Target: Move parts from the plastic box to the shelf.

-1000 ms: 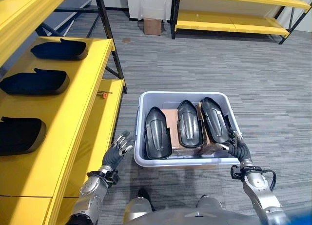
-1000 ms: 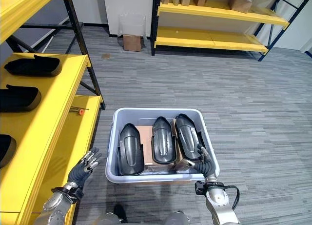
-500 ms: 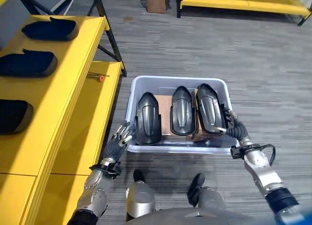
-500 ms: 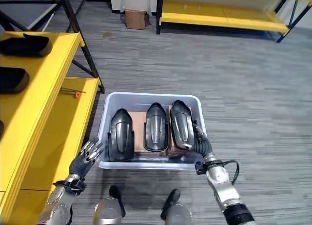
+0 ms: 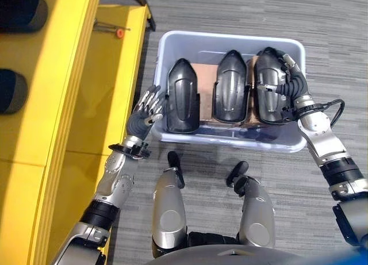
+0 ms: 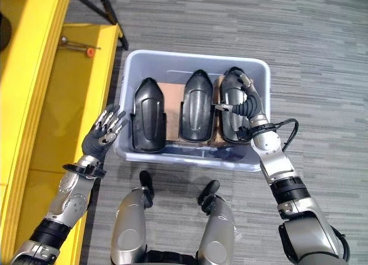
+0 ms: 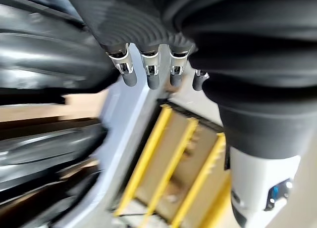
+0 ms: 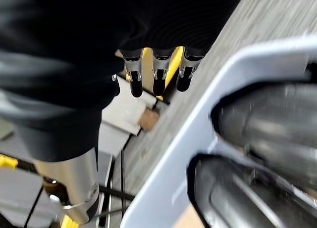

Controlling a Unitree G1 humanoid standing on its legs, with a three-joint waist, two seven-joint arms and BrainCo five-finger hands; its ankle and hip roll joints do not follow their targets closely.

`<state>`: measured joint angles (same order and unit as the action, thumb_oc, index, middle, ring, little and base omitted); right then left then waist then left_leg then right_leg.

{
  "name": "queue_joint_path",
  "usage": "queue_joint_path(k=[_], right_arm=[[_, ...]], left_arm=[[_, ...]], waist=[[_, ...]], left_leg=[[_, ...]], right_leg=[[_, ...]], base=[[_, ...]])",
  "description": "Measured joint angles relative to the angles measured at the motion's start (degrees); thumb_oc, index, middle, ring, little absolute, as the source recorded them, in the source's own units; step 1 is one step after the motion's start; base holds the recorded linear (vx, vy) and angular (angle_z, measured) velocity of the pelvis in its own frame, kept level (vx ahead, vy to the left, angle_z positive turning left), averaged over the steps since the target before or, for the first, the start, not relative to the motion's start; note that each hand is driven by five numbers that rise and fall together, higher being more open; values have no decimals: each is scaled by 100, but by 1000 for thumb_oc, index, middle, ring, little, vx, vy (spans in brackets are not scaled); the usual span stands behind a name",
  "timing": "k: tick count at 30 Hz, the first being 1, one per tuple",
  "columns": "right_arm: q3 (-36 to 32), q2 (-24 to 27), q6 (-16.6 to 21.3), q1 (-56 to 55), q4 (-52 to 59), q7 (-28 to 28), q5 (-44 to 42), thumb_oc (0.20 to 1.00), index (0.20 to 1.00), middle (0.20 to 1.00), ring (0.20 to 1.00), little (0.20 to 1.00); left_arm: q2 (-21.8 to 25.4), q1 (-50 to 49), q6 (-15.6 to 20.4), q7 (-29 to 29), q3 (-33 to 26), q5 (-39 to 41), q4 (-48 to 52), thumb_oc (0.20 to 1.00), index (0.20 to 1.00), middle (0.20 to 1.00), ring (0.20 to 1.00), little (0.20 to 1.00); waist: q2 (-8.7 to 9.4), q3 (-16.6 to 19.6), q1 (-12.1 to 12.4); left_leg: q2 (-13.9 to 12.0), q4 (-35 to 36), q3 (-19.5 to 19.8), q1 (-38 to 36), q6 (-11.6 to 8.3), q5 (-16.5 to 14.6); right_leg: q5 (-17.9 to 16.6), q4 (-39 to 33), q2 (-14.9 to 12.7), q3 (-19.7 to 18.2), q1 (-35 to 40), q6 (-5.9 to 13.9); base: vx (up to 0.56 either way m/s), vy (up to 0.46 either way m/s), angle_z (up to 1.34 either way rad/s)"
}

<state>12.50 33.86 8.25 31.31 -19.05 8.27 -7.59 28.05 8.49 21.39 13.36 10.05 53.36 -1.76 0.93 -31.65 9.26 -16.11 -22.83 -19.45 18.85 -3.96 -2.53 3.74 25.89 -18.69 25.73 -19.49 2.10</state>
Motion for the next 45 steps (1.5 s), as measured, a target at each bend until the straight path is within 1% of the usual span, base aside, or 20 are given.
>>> queue_joint_path(k=[1,2,3,7,8,10,14,17,19,21,22,23,25,27,29,32,36,38,44,45], right_arm=[[-2,4,-53,76,8,102,0,1000,1000,1000,1000,1000],[19,1,-105,114,-26,118,0,1000,1000,1000,1000,1000],[57,5,-127,165,-52,136,-3,1000,1000,1000,1000,1000],[95,13,-278,448,-45,360,-31,1000,1000,1000,1000,1000],[112,3,-352,503,-56,440,-54,1000,1000,1000,1000,1000],[120,-3,-447,504,-76,569,-52,1000,1000,1000,1000,1000],[127,-7,-560,724,-320,1342,332,1000,1000,1000,1000,1000],[30,-64,-568,735,-312,2306,996,1000,1000,1000,1000,1000],[-66,-150,-567,735,-311,2627,1273,1000,1000,1000,1000,1000],[-97,-227,-624,725,-108,2798,1456,1000,1000,1000,1000,1000],[-74,-352,-648,761,-106,2865,1470,1000,1000,1000,1000,1000],[-43,-503,-674,758,-129,2862,1456,1000,1000,1000,1000,1000],[35,-696,-688,755,-136,2852,1312,1000,1000,1000,1000,1000],[127,-721,-731,726,-174,2792,1228,1000,1000,1000,1000,1000],[113,-722,-880,727,-243,2537,1227,1000,1000,1000,1000,1000],[122,-652,-1183,843,-344,2051,1114,1000,1000,1000,1000,1000],[164,-575,-1309,1078,-495,1705,1035,1000,1000,1000,1000,1000],[168,-564,-1354,1219,-619,1563,723,1000,1000,1000,1000,1000],[66,-673,-1277,1357,-735,478,-1524,1000,1000,1000,1000,1000],[33,-746,-1218,1346,-717,422,-1839,1000,1000,1000,1000,1000]], left_arm=[[61,60,170,1,-59,87,371,1000,1000,1000,1000,1000],[53,184,229,2,-59,133,447,1000,1000,1000,1000,1000],[55,260,240,3,-60,179,513,1000,1000,1000,1000,1000],[53,418,224,-3,-48,339,707,1000,1000,1000,1000,1000],[8,468,121,-26,-48,498,699,1000,1000,1000,1000,1000],[-35,452,71,-73,-48,577,700,1000,1000,1000,1000,1000],[-90,502,-94,-125,-28,574,697,1000,1000,1000,1000,1000],[-68,525,-76,-118,83,550,694,1000,1000,1000,1000,1000],[-67,555,-69,-100,98,546,694,1000,1000,1000,1000,1000],[-82,588,43,-67,166,563,699,1000,1000,1000,1000,1000],[-111,635,53,-63,304,555,690,1000,1000,1000,1000,1000],[-214,788,218,-113,390,216,596,1000,1000,1000,1000,1000],[-271,955,424,-250,487,-109,437,1000,1000,1000,1000,1000],[-272,986,511,-249,508,-90,421,1000,1000,1000,1000,1000],[-277,961,602,-237,419,17,422,1000,1000,1000,1000,1000],[-296,877,622,-199,247,337,455,1000,1000,1000,1000,1000],[-323,847,398,-66,173,442,447,1000,1000,1000,1000,1000],[-323,834,323,-35,174,440,446,1000,1000,1000,1000,1000],[-317,762,269,1,145,239,465,1000,1000,1000,1000,1000],[-318,693,256,1,97,233,503,1000,1000,1000,1000,1000]], waist=[[8,-9,63],[17,-21,123],[43,-35,133],[64,-38,118],[77,-48,118],[96,-50,129],[112,-50,104],[112,-48,55],[110,-48,-3],[98,-46,-49],[34,-51,-104],[-38,-54,-142],[-69,-57,-199],[-101,-59,-227],[-217,-54,-238],[-242,-47,-189],[-247,-51,-74],[-247,-51,-21],[-252,-48,9],[-252,-48,13]], left_leg=[[9,-174,110,277,-7,-20],[-8,-270,167,433,44,-40],[-12,-333,214,553,36,-52],[-12,-569,455,1164,37,-32],[-1,-650,491,1321,38,-32],[-5,-693,517,1436,61,-17],[-8,-749,560,1729,95,23],[-1,-766,542,1822,134,38],[-2,-766,492,1815,157,20],[-1,-742,389,1815,174,13],[16,-729,314,1817,210,-16],[33,-732,272,1817,217,-25],[82,-726,210,1835,256,-51],[136,-718,133,1835,278,-68],[166,-714,115,1847,293,-79],[209,-760,226,2031,239,-47],[217,-827,387,2176,200,-11],[239,-852,433,2197,204,-8],[293,-827,494,2215,191,5],[293,-814,503,2214,193,17]], right_leg=[[51,178,-47,13,-213,-35],[71,273,-52,22,-338,-63],[123,345,-66,22,-434,-29],[155,578,-77,24,-933,-67],[196,694,-127,24,-1086,-124],[202,760,-140,24,-1200,-127],[212,824,-144,24,-1473,-156],[191,817,-146,-10,-1583,-143],[149,799,-142,-51,-1610,-180],[61,690,-134,-146,-1681,-193],[13,645,-138,-208,-1719,-184],[-19,615,-152,-254,-1742,-170],[-22,642,-198,-323,-1828,-169],[-20,682,-233,-425,-1920,-166],[-16,695,-263,-454,-1955,-150],[102,941,-334,-436,-2129,-140],[199,1107,-354,-397,-2195,-169],[236,1155,-385,-388,-2195,-167],[305,1217,-442,-352,-2193,-173],[305,1219,-438,-345,-2192,-175]], base=[[-90,-81,20],[-104,-72,19],[-104,-40,14],[-61,-28,11],[-80,-45,9],[-83,-47,6],[-52,12,2],[-53,50,-3],[-78,101,-8],[-41,90,-19],[-33,147,-21],[-25,158,-13],[1,109,-5],[0,64,-4],[23,25,0],[-2,-73,17],[11,-35,16],[-2,-7,12],[20,-18,7],[29,-36,2]])
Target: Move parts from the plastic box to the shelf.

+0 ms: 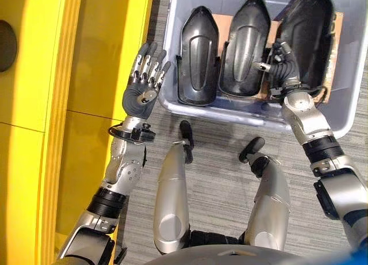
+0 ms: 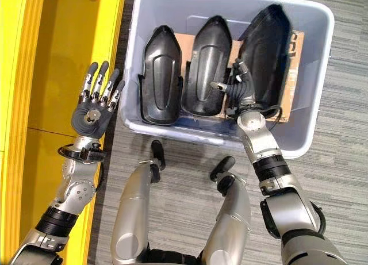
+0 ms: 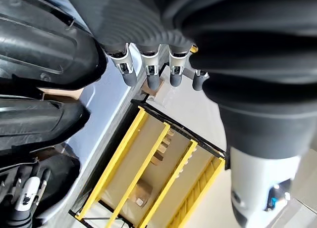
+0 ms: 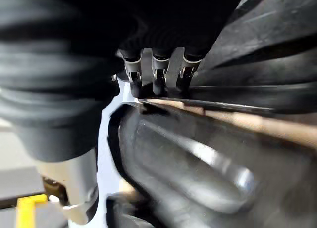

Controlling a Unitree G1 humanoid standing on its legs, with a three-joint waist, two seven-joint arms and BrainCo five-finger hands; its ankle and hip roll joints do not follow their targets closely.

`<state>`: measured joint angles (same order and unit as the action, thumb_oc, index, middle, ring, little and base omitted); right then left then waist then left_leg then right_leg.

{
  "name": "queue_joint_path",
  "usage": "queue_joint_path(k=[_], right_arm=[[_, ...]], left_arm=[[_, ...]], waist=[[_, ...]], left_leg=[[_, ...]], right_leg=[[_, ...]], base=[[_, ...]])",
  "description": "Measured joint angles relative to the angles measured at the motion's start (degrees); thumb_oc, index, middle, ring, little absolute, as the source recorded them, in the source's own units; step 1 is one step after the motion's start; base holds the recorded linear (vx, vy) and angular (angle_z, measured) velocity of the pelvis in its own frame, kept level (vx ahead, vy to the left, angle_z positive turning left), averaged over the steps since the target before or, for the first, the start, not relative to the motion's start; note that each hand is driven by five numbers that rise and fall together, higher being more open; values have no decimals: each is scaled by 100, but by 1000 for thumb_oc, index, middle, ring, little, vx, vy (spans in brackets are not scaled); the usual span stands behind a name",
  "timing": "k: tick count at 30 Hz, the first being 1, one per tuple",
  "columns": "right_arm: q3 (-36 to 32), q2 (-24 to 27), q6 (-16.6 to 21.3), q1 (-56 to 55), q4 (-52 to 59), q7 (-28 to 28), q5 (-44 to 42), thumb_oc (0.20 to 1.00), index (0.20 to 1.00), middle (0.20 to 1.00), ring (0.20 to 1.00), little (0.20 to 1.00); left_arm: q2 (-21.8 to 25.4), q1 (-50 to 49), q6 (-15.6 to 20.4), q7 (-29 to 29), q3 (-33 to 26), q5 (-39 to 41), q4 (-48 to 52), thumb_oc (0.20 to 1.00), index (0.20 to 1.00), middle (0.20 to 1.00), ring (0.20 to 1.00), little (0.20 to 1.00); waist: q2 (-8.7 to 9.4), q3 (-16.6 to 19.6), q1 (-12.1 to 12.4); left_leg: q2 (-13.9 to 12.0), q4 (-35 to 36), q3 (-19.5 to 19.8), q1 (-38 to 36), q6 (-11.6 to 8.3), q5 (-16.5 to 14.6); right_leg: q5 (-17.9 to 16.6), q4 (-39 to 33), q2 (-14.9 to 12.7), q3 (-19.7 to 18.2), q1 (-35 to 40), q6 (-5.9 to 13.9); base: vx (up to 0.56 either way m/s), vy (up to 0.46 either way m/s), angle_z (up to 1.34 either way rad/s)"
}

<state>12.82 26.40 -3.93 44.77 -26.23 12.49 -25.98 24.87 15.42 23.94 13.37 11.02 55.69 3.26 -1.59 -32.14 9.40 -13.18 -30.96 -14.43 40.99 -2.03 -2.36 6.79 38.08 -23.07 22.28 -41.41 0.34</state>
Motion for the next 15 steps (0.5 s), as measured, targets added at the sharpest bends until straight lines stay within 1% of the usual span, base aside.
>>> queue_joint_path(k=[1,2,5,7,10,11,13,14,15], right_arm=[[-80,-68,77,-29,15,-121,-363,1000,1000,1000,1000,1000],[-83,-78,112,-35,17,-152,-464,1000,1000,1000,1000,1000],[-102,-125,146,-35,67,-193,-488,1000,1000,1000,1000,1000],[-108,-152,157,-64,185,-177,-399,1000,1000,1000,1000,1000],[-72,-170,250,-174,520,-1,156,1000,1000,1000,1000,1000],[-28,-157,250,-228,743,216,634,1000,1000,1000,1000,1000],[69,-155,253,-264,927,506,1050,1000,1000,1000,1000,1000],[151,-168,302,-261,1045,759,1592,1000,1000,1000,1000,1000],[150,-167,321,-260,1155,902,1876,1000,1000,1000,1000,1000]], left_arm=[[-6,-86,-28,0,-35,-2,1,1000,1000,1000,1000,1000],[-6,-93,-67,0,-38,-3,1,1000,1000,1000,1000,1000],[-45,-118,-118,2,-39,-26,3,1000,1000,1000,1000,1000],[-61,-128,-118,3,-42,-58,17,1000,1000,1000,1000,1000],[-87,-155,-121,3,-46,-12,140,1000,1000,1000,1000,1000],[-86,-173,-124,3,-50,-12,247,1000,1000,1000,1000,1000],[-86,-168,-134,3,-47,-12,300,1000,1000,1000,1000,1000],[-86,-154,-144,4,-42,-16,343,1000,1000,1000,1000,1000],[-85,-151,-144,3,-41,-25,350,1000,1000,1000,1000,1000]], waist=[[0,0,-10],[-1,0,-15],[-2,1,-37],[-5,1,-37],[-13,-1,-28],[-13,-2,-29],[-15,-2,-32],[-16,-2,-25],[-17,-1,-20]], left_leg=[[-1,3,5,0,-3,5],[-2,5,7,0,-7,8],[2,53,11,-3,-14,35],[3,97,6,-17,14,88],[0,118,8,-42,-19,113],[-4,123,3,-64,-20,112],[-15,98,-3,-107,-21,111],[-34,93,1,-129,-24,108],[-45,91,1,-128,-25,106]], right_leg=[[0,2,1,5,2,0],[0,2,3,7,2,0],[-4,-10,7,29,3,-2],[-12,-21,16,35,4,-8],[-3,-16,25,36,15,-14],[-2,-20,33,37,32,-15],[-3,-19,42,36,67,-16],[-2,-27,59,36,95,-17],[-3,-27,67,33,95,-19]], base=[[28,-33,1],[0,0,0],[0,0,0],[15,11,0],[43,4,0],[47,-6,-2],[42,-8,-3],[30,-6,-3],[32,-3,-4]])
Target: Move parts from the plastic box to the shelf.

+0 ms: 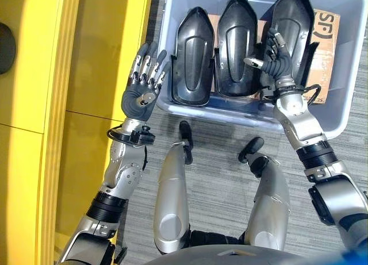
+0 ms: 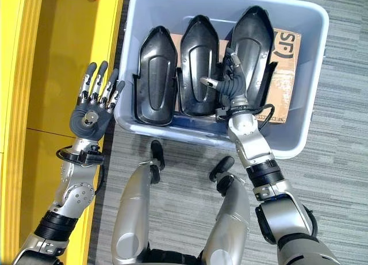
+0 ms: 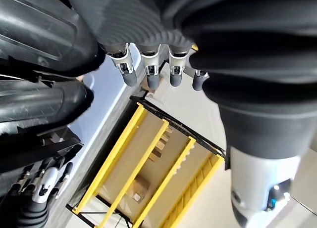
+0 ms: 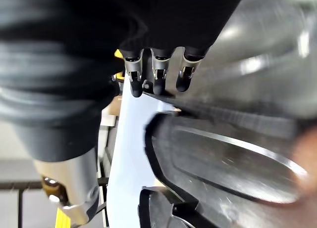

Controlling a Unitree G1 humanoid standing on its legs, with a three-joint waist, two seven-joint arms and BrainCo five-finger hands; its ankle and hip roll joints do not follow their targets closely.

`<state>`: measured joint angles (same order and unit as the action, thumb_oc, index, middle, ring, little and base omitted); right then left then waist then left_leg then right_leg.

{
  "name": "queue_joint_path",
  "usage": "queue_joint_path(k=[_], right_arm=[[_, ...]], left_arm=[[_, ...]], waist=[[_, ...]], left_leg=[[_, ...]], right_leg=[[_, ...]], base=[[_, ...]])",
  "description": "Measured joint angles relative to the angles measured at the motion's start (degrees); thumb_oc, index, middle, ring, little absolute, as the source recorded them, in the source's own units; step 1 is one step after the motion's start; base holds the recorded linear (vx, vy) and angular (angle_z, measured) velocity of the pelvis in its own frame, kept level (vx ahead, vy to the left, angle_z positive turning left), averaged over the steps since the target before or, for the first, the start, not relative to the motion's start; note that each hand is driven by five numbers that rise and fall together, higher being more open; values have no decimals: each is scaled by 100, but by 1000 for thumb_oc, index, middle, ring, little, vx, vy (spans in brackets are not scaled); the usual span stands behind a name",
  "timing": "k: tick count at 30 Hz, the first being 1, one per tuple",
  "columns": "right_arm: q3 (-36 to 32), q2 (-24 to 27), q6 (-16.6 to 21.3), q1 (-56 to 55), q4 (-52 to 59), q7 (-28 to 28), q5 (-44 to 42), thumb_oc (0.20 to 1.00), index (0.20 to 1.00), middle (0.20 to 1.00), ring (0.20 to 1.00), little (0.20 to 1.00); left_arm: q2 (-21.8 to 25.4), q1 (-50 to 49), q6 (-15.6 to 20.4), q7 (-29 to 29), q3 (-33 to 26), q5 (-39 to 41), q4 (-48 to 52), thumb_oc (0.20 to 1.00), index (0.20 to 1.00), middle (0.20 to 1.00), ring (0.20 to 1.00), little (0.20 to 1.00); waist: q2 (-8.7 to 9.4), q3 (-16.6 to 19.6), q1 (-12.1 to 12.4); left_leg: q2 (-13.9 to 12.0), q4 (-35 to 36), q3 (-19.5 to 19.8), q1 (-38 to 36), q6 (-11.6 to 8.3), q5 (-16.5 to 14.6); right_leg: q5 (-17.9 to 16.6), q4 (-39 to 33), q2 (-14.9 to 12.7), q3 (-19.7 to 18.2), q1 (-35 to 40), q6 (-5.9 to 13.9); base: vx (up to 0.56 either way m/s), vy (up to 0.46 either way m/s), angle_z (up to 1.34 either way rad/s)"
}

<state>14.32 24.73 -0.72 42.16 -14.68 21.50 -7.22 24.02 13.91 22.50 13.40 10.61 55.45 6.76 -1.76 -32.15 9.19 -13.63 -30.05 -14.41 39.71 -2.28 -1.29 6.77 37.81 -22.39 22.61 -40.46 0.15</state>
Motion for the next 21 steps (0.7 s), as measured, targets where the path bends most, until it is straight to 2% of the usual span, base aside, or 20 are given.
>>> queue_joint_path(k=[2,4,7,9,11,17,21], right_arm=[[-14,2,66,10,167,254,382,1000,1000,1000,1000,1000],[-37,62,242,16,393,797,1219,1000,1000,1000,1000,1000],[-123,41,520,-171,905,1228,1542,1000,1000,1000,1000,1000],[-371,-32,954,-414,1555,1508,1959,1000,1000,1000,1000,1000],[-383,-94,1053,-394,1621,1528,1997,1000,1000,1000,1000,1000],[-514,-105,997,-360,2066,1782,2437,1000,1000,1000,1000,1000],[-713,-150,394,-749,2003,2267,2542,1000,1000,1000,1000,1000]], left_arm=[[2,-6,-27,0,10,-47,0,1000,1000,1000,1000,1000],[2,-39,-35,1,14,-33,52,1000,1000,1000,1000,1000],[-2,-195,-36,0,76,-34,123,1000,1000,1000,1000,1000],[-11,-349,-21,-3,78,-37,296,1000,1000,1000,1000,1000],[-17,-392,-15,-2,73,-36,345,1000,1000,1000,1000,1000],[24,-351,-161,49,143,-45,489,1000,1000,1000,1000,1000],[50,-356,-153,47,213,-29,485,1000,1000,1000,1000,1000]], waist=[[-1,0,-1],[-18,-1,-22],[-61,-2,-96],[-96,3,-119],[-133,6,-204],[-145,4,-268],[-147,3,-378]], left_leg=[[-13,-7,-1,-1,15,-10],[-55,68,-74,21,27,13],[-20,172,-124,-101,10,9],[0,306,-252,-289,21,30],[-4,307,-268,-383,21,30],[-58,285,-405,-515,9,-14],[-60,283,-502,-602,23,-68]], right_leg=[[1,-3,12,-4,1,2],[-86,-179,106,-39,-49,2],[-149,-332,192,-194,31,54],[-240,-510,248,-297,125,89],[-261,-526,250,-303,223,109],[-308,-579,310,-403,257,83],[-314,-633,328,-495,278,119]], base=[[-25,55,-5],[64,76,-16],[21,47,-10],[23,34,-16],[-36,36,-9],[34,44,-10],[33,63,-11]])
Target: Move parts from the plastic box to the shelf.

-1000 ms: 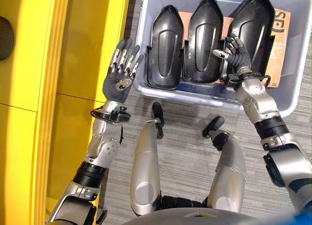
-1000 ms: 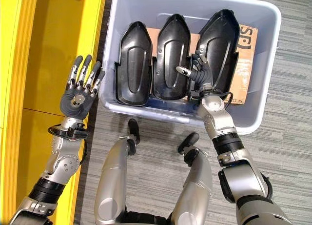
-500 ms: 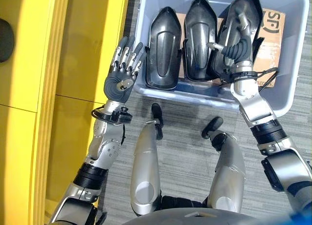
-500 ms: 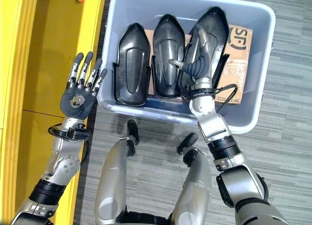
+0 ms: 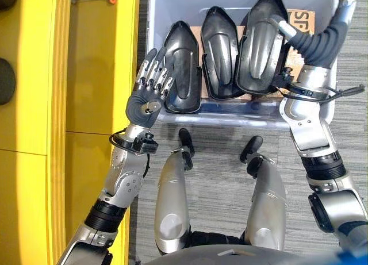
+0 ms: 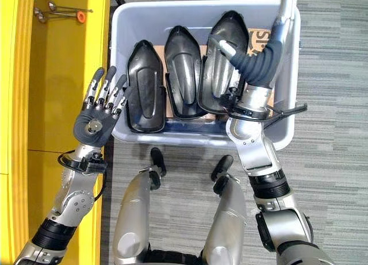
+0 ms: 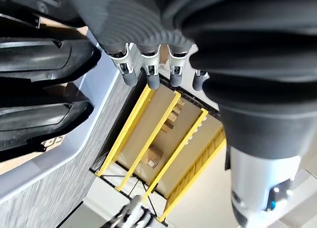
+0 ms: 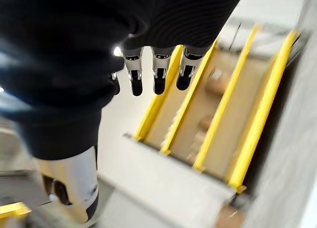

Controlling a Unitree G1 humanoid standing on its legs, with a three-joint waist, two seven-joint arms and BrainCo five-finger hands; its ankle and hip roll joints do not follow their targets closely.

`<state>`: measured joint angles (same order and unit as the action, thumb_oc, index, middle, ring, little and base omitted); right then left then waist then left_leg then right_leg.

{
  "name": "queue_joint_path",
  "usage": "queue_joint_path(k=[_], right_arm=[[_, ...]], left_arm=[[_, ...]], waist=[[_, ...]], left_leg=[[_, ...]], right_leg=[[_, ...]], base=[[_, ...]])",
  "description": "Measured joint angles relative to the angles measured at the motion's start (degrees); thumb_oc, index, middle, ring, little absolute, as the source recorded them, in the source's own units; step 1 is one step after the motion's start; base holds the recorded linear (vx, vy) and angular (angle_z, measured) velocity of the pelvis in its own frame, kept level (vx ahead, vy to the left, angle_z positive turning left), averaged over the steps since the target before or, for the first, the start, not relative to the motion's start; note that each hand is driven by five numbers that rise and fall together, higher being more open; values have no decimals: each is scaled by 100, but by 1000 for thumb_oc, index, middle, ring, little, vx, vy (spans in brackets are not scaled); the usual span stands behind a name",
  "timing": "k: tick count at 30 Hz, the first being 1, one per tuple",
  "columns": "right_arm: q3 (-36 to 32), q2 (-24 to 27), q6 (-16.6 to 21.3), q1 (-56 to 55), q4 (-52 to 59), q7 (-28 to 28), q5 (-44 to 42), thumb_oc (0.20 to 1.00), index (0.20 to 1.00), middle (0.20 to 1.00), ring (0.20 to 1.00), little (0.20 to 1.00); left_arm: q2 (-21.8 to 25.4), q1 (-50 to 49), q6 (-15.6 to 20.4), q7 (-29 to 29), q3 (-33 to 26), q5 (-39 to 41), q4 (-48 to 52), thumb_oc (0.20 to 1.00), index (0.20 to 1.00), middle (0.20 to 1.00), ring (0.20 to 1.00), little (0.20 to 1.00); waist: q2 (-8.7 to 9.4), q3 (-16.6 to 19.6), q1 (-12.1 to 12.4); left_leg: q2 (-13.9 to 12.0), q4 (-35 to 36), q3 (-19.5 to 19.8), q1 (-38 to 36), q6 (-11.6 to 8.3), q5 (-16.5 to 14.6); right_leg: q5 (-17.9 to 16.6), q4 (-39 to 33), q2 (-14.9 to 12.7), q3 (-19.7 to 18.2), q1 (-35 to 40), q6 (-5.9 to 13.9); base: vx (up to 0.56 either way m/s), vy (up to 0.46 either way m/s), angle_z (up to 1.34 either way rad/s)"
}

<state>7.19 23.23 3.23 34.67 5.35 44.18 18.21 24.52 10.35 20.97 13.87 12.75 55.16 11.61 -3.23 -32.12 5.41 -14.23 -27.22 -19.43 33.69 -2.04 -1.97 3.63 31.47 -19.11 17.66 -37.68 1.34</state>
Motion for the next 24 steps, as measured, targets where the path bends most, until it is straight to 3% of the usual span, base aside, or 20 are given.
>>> queue_joint_path(k=[1,4,19,24], right_arm=[[30,-30,-316,-104,-480,66,-135,1000,1000,1000,1000,1000],[33,-31,-601,-135,-924,89,-477,1000,1000,1000,1000,1000],[251,45,-1138,126,-1776,-413,-879,1000,1000,1000,1000,1000],[274,43,-1243,285,-2124,-293,-971,1000,1000,1000,1000,1000]], left_arm=[[0,-23,9,92,152,1,-9,1000,1000,1000,1000,1000],[2,48,75,172,211,-4,-6,1000,1000,1000,1000,1000],[6,326,122,395,296,6,-227,1000,1000,1000,1000,1000],[7,408,-8,533,297,57,-234,1000,1000,1000,1000,1000]], waist=[[-9,5,-3],[-45,3,-80],[-104,1,115],[-101,2,158]], left_leg=[[8,41,-86,-154,16,-29],[-17,-7,-88,-118,11,-42],[-75,-405,130,467,15,-134],[-77,-458,227,547,22,-133]], right_leg=[[-15,-10,7,-98,66,25],[-10,3,12,-97,48,35],[82,337,-51,-5,-353,-32],[93,368,-63,61,-346,-30]], base=[[-19,21,-21],[-6,8,-5],[-9,-10,4],[-21,-20,4]])
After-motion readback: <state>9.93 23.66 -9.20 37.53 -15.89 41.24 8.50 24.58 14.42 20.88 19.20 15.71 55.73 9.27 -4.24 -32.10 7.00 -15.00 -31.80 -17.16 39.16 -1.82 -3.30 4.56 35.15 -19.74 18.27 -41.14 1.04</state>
